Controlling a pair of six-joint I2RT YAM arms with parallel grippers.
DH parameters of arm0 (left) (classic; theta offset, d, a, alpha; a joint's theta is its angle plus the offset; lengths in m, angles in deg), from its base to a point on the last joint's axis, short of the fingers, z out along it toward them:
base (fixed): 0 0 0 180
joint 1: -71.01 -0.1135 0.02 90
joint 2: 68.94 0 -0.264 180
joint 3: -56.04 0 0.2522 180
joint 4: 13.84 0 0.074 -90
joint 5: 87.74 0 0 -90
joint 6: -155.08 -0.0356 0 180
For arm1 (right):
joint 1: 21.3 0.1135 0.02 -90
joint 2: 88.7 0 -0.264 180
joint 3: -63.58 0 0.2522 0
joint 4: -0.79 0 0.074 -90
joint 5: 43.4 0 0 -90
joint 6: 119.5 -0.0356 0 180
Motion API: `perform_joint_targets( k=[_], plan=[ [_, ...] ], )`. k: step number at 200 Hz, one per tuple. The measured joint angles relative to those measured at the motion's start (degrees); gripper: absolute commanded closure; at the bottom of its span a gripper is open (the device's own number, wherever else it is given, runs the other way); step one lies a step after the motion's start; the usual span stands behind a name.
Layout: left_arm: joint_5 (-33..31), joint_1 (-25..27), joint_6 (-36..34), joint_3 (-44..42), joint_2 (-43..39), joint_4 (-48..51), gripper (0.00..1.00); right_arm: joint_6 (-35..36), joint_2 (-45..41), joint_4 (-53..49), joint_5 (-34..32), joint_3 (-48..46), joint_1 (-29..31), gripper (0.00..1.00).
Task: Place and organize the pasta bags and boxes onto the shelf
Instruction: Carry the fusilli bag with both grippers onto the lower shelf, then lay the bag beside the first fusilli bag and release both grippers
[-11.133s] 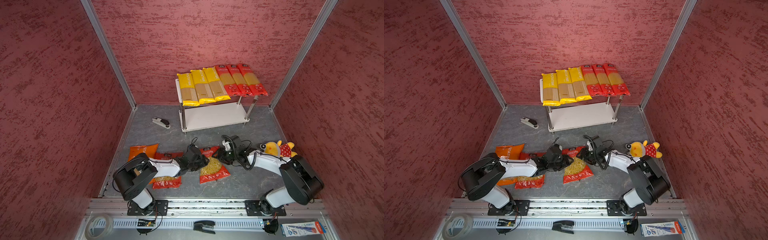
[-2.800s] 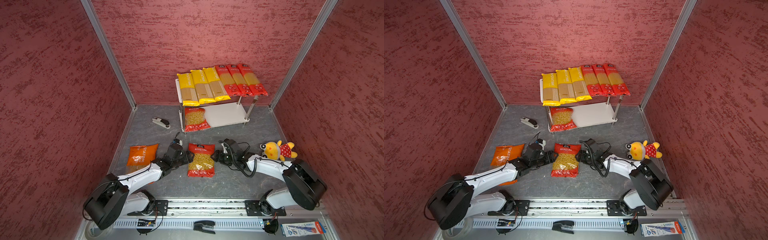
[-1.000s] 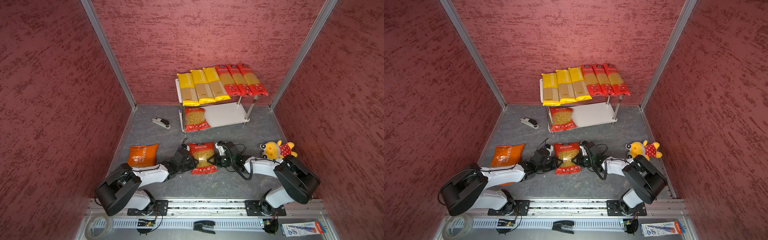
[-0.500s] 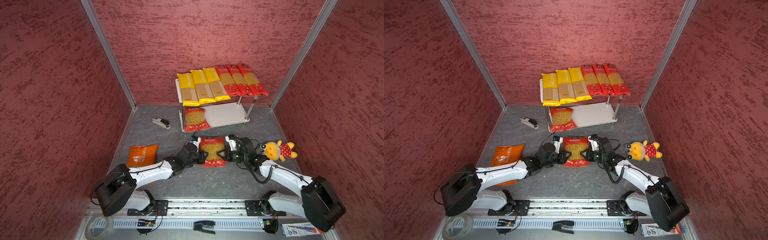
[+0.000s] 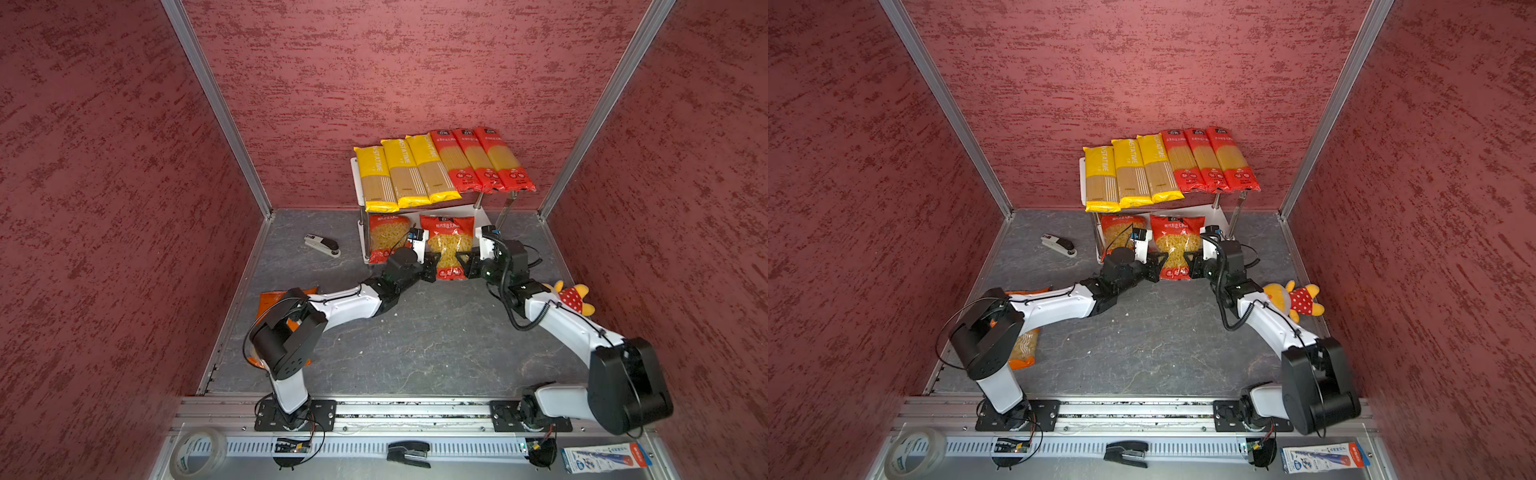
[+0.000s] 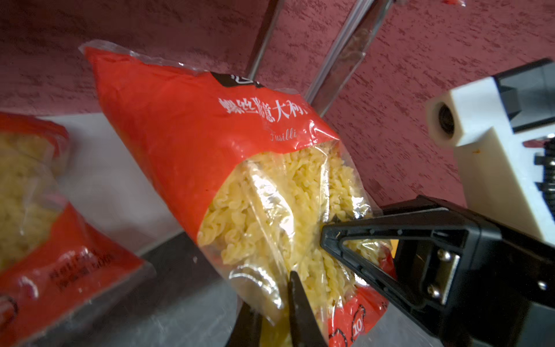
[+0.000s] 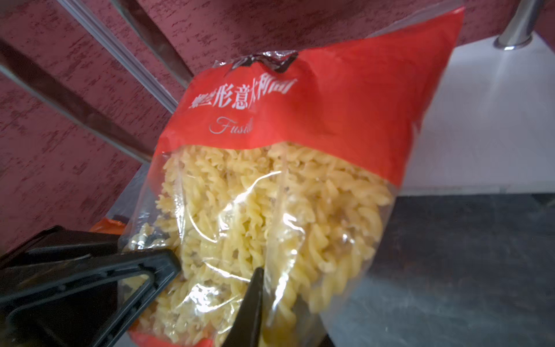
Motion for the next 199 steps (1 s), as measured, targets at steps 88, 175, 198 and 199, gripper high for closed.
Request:
perform_joint_targets(
  k=[88, 175, 198, 199],
  plan=[
    [-5.51, -4.35, -0.11, 11.50, 14.62, 1.11, 1.00, -3.58, 24.55, 13.14, -3.02, 12.02, -1.01, 0.64],
    [-5.51, -4.66, 4.72, 12.76, 14.86, 3.76, 1.00, -7.30, 17.66, 11.43, -8.66, 10.08, -3.23, 0.36],
    [-5.70, -4.61, 6.25, 12.79, 14.86, 3.72, 1.00, -9.11, 12.17, 9.99, -9.18, 7.78, -3.67, 0.36],
    [-5.73, -4.61, 6.27, 12.79, 14.86, 3.72, 1.00, -9.20, 11.98, 9.97, -9.18, 7.69, -3.67, 0.36]
  ],
)
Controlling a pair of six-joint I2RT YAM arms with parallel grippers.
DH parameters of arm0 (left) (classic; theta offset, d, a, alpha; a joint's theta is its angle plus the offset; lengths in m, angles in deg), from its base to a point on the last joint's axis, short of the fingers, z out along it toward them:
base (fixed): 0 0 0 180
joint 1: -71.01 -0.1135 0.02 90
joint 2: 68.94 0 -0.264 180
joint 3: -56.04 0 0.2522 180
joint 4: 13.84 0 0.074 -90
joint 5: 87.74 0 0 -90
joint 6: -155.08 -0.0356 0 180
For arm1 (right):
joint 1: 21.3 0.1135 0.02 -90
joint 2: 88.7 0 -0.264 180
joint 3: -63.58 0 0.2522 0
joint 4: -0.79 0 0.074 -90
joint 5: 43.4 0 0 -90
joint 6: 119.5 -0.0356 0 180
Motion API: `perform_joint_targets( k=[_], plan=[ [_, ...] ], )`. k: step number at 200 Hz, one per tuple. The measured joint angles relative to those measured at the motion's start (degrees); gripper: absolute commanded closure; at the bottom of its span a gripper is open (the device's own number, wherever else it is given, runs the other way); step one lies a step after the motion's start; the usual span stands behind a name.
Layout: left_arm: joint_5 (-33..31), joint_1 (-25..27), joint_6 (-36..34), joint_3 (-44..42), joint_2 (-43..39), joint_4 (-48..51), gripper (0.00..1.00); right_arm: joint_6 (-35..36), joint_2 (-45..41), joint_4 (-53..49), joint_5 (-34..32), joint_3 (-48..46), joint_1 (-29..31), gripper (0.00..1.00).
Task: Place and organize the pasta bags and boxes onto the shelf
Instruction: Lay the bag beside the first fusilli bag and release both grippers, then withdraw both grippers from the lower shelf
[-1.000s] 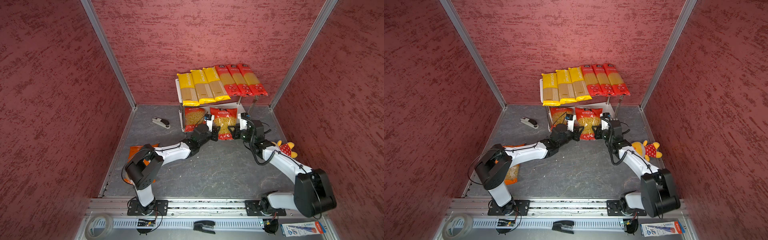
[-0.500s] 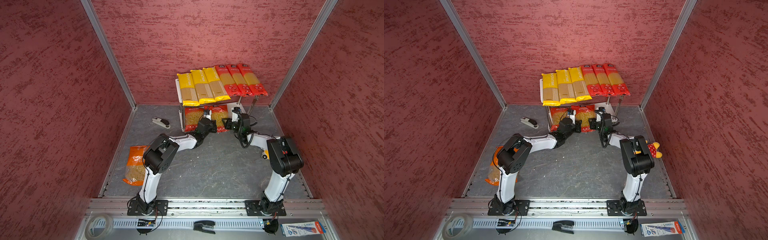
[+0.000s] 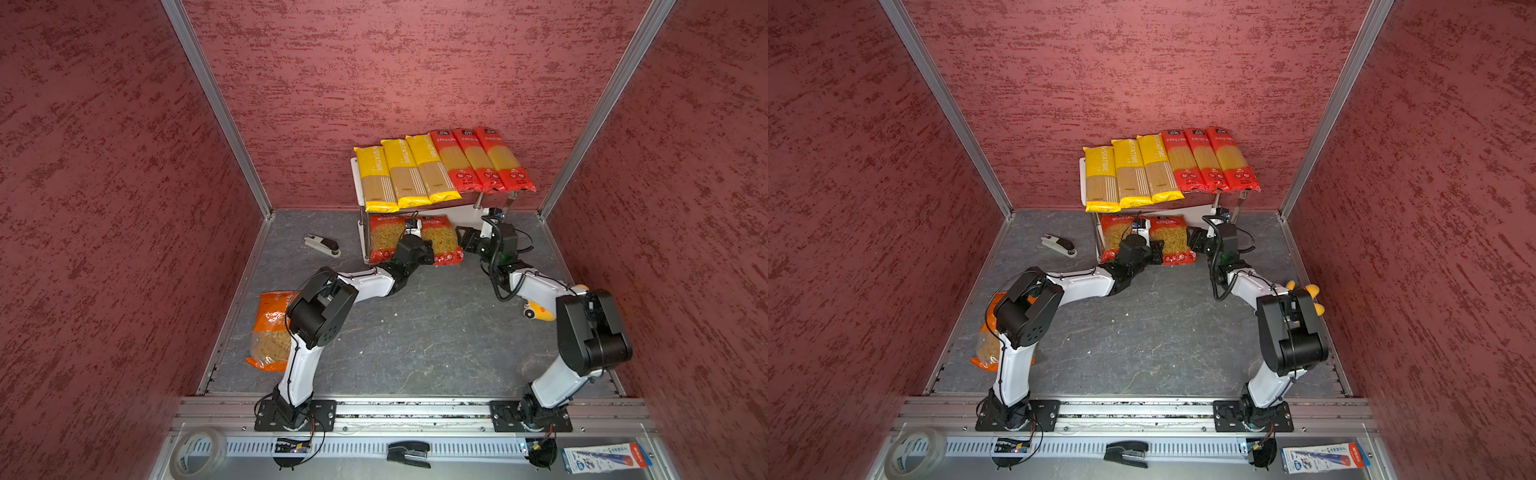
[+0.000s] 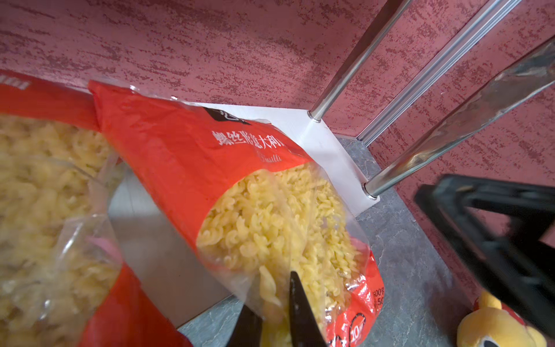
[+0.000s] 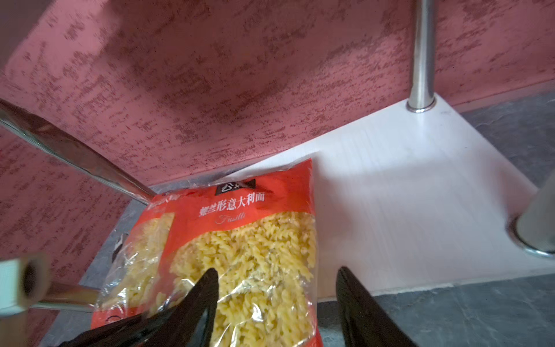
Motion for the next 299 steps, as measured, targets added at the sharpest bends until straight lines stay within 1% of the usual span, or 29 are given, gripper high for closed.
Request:
perform_joint_targets(
  k=[23, 60, 102, 124, 147, 176, 193, 220, 232, 245, 271, 285, 299],
  plan=[
    [-0.35, 0.07, 1.20, 0.70, 0.42, 0.07, 0.99, -3.15, -3.93, -1.73, -0.04, -3.26, -0.04, 0.35],
    [-0.44, -0.07, 2.97, 2.19, 0.90, 0.57, 0.87, -11.10, -6.05, -4.70, 1.79, -8.96, -0.04, 0.35],
    [-0.35, -0.07, 3.78, 2.14, 0.81, 0.90, 0.75, -22.93, -5.46, 0.26, 8.35, -16.63, 0.11, 0.34],
    [-0.33, -0.11, 3.85, 0.98, -0.31, 1.16, 0.69, -26.97, -2.95, 4.09, 10.78, -16.85, 0.66, 0.35],
    [-0.31, -0.11, 3.72, -1.11, -2.97, 1.77, 0.68, -30.47, 0.46, 8.87, 12.79, -16.74, 1.31, 0.36],
    [-0.31, -0.11, 3.45, -3.80, -7.28, 1.73, 0.67, -33.24, 4.46, 12.28, 14.14, -15.87, 1.66, 0.38],
    [-0.31, -0.02, 3.04, -5.90, -10.32, 1.79, 0.67, -34.18, 5.60, 13.64, 14.51, -14.75, 1.79, 0.42],
    [-0.59, 0.57, 2.47, -9.94, -14.75, 1.79, 0.67, -35.15, 6.99, 15.67, 15.04, -11.23, 1.86, 0.51],
    [-1.09, 1.01, 2.36, -12.11, -16.68, 1.86, 0.67, -35.50, 7.50, 16.41, 15.15, -9.51, 1.86, 0.52],
    [-1.51, 1.53, 2.29, -14.53, -18.86, 2.23, 0.67, -35.71, 7.63, 16.92, 15.32, -7.98, 1.86, 0.50],
    [-2.27, 2.36, 2.19, -19.39, -23.37, 2.86, 0.66, -36.02, 7.50, 16.96, 15.69, -6.78, 1.88, 0.41],
    [-2.95, 2.71, 2.19, -21.70, -25.53, 3.10, 0.66, -36.61, 6.78, 17.03, 15.65, -8.39, 1.92, 0.37],
    [-3.54, 3.04, 2.19, -23.67, -27.12, 3.15, 0.66, -37.44, 4.90, 17.00, 15.04, -11.98, 2.38, 0.34]
  ],
)
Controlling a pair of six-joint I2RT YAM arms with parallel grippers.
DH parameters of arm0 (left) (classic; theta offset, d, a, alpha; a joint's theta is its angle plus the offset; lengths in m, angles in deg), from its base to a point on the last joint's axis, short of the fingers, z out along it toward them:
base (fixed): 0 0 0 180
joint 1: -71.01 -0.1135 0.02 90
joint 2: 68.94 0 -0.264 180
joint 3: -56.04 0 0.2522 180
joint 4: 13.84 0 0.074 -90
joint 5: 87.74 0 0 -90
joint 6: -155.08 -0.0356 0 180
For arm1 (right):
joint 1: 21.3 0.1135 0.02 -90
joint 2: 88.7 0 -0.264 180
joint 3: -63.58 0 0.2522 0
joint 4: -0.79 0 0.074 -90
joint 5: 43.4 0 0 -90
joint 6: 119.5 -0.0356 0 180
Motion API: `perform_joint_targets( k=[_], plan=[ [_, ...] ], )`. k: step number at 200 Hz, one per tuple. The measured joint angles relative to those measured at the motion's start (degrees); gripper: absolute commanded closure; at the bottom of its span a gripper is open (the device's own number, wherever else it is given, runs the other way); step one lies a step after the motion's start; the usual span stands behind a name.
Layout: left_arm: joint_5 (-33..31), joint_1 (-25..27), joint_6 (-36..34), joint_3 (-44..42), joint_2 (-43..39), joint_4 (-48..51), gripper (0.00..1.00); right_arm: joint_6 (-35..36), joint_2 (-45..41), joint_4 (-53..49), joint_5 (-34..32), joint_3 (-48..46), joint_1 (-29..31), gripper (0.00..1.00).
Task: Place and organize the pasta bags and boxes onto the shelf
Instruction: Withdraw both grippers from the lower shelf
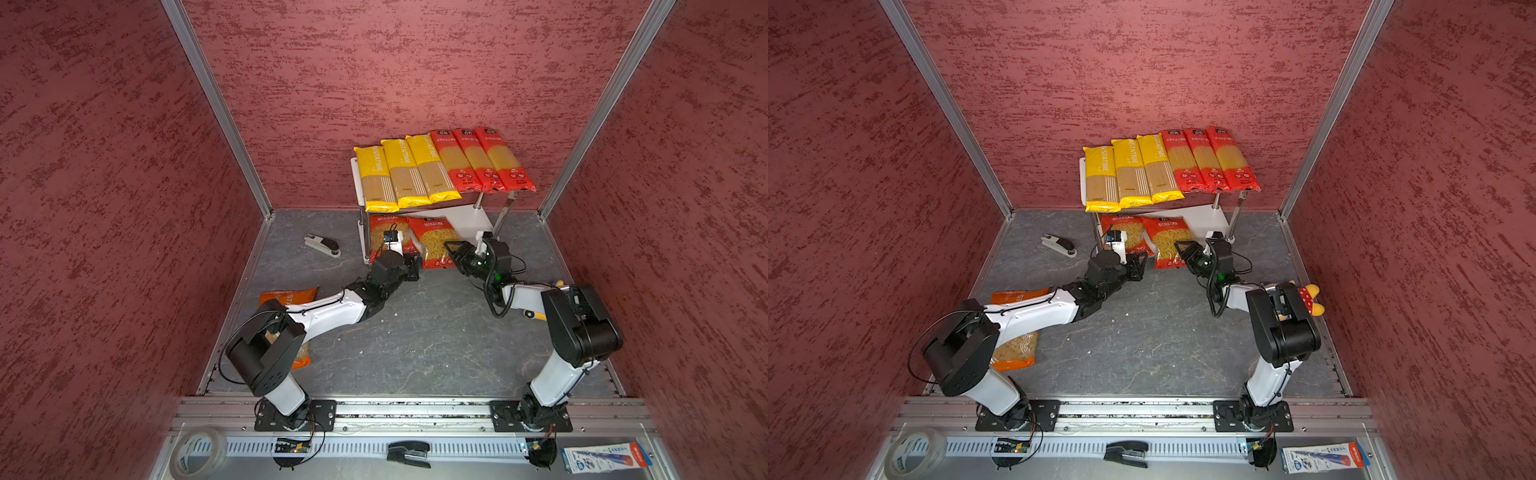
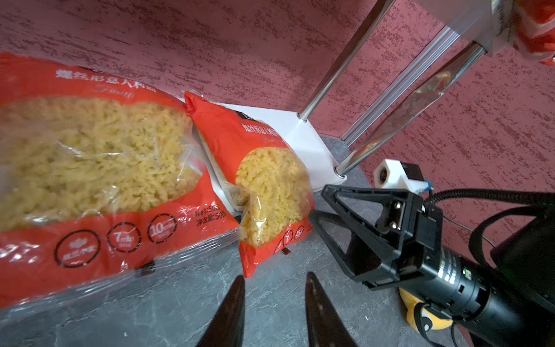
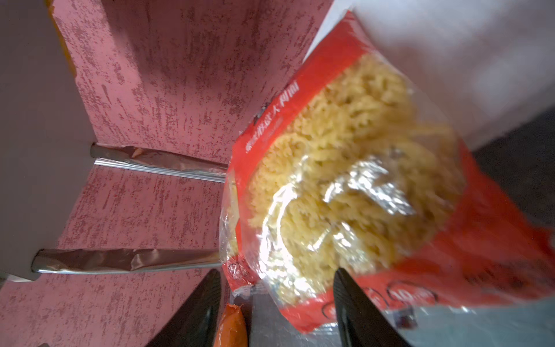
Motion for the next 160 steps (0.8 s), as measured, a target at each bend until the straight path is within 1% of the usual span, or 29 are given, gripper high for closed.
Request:
perform_joint_targets(
  k=[30, 58, 84, 114, 141, 160],
  plan=[
    [-1.60, 1.51, 0.02, -3.50, -1.99, -0.24, 0.65, -2.34, -3.67, -0.11, -3.08, -7.80, 2.73, 0.29],
    [-2.73, 3.74, 0.31, -7.28, -3.15, -1.25, 0.65, -5.16, -2.97, 2.91, -6.12, -11.04, 5.22, 0.28],
    [-3.52, 4.55, 1.01, -10.34, -4.72, -1.49, 0.65, -8.61, 2.23, 10.51, -8.87, -11.23, 5.64, 0.29],
    [-5.51, 4.52, 1.38, -13.22, -9.11, -0.79, 0.64, -12.31, 9.62, 18.99, -12.63, -11.17, 5.86, 0.29],
    [-6.97, 4.52, 1.60, -14.99, -13.38, -0.09, 0.61, -12.94, 12.68, 22.58, -15.61, -10.14, 5.92, 0.32],
    [-7.63, 4.52, 1.75, -16.04, -15.28, 0.68, 0.59, -12.44, 13.11, 23.69, -16.87, -8.07, 5.92, 0.41]
  ],
)
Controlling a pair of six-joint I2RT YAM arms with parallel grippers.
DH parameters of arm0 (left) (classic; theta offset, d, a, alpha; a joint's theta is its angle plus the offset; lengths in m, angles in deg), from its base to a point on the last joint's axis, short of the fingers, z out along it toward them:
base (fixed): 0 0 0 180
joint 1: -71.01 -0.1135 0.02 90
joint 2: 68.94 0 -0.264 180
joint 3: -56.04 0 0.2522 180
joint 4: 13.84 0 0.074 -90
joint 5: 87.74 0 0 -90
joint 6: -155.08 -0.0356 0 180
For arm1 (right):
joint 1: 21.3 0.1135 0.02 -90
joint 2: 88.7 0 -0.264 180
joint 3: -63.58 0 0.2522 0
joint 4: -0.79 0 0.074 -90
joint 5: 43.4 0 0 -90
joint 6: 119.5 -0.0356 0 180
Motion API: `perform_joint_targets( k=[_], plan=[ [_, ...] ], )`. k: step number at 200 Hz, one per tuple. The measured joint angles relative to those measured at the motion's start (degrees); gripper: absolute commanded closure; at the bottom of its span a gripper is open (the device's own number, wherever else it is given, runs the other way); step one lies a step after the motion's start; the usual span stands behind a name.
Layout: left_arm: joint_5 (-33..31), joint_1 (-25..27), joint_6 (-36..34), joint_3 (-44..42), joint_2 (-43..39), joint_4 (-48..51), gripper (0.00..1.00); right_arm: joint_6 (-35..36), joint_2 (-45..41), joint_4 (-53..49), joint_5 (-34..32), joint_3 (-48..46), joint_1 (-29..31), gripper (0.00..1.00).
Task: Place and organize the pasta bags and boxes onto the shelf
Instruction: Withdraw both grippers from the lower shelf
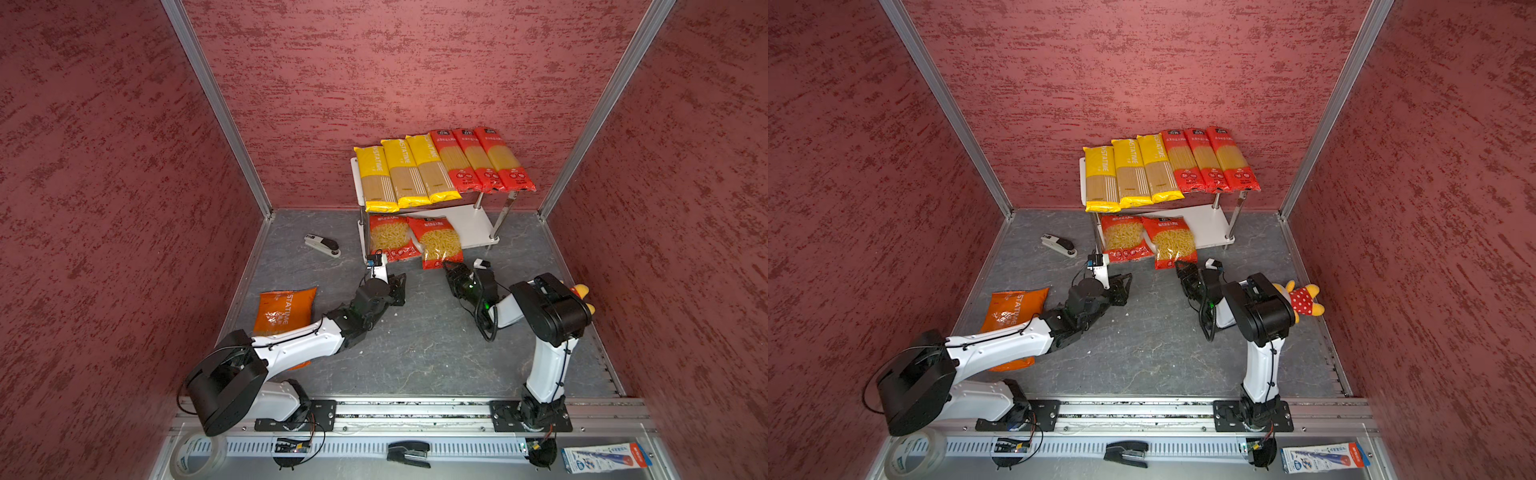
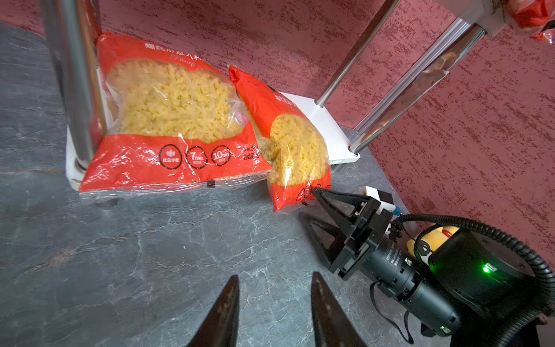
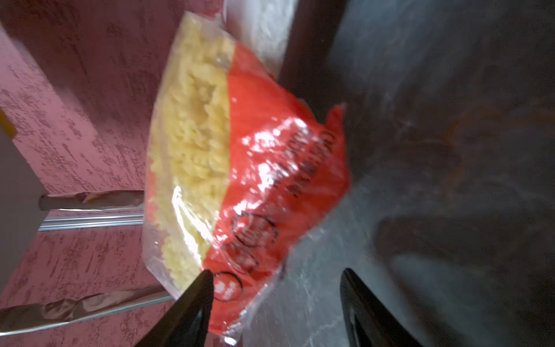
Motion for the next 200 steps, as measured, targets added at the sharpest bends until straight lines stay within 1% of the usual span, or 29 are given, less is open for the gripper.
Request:
perform_joint_targets(
  k=[11, 28, 60, 74, 89, 107, 144, 176, 200],
  plan=[
    [-0.46, 0.00, 0.04, -0.59, -0.79, 0.63, 0.58, 0.31, 0.04, 0.35, -0.35, 1.46, 0.00, 0.47],
    [-0.90, 0.00, 0.20, -1.40, -1.75, 1.79, 0.58, 1.51, 0.09, 0.24, -0.24, 3.15, -0.02, 0.60],
    [-1.31, 0.00, 0.39, -2.40, -2.80, 2.95, 0.58, 2.54, -0.07, -0.22, 0.22, 4.39, -0.02, 0.81],
    [-1.38, 0.00, 0.42, -2.43, -2.86, 3.17, 0.58, 3.21, -0.96, -1.22, 0.37, 4.57, -0.02, 0.86],
    [-1.40, 0.00, 0.42, -2.43, -2.89, 3.23, 0.58, 4.02, -2.25, -2.73, 0.59, 5.31, -0.02, 0.90],
    [-1.38, 0.00, 0.42, -2.43, -2.89, 3.26, 0.58, 4.74, -3.54, -3.93, 0.83, 6.99, -0.09, 0.91],
    [-1.40, 0.00, 0.42, -2.43, -2.93, 3.48, 0.58, 6.38, -3.63, -6.71, 3.15, 12.92, -1.53, 0.94],
    [-1.92, 0.00, 0.39, -2.67, -3.98, 4.02, 0.58, 7.93, -0.72, -7.96, 6.49, 18.03, -2.51, 0.96],
    [-2.25, 0.00, 0.39, -3.15, -4.57, 4.24, 0.58, 8.63, 1.84, -7.89, 8.74, 18.84, -2.97, 0.97]
  ],
)
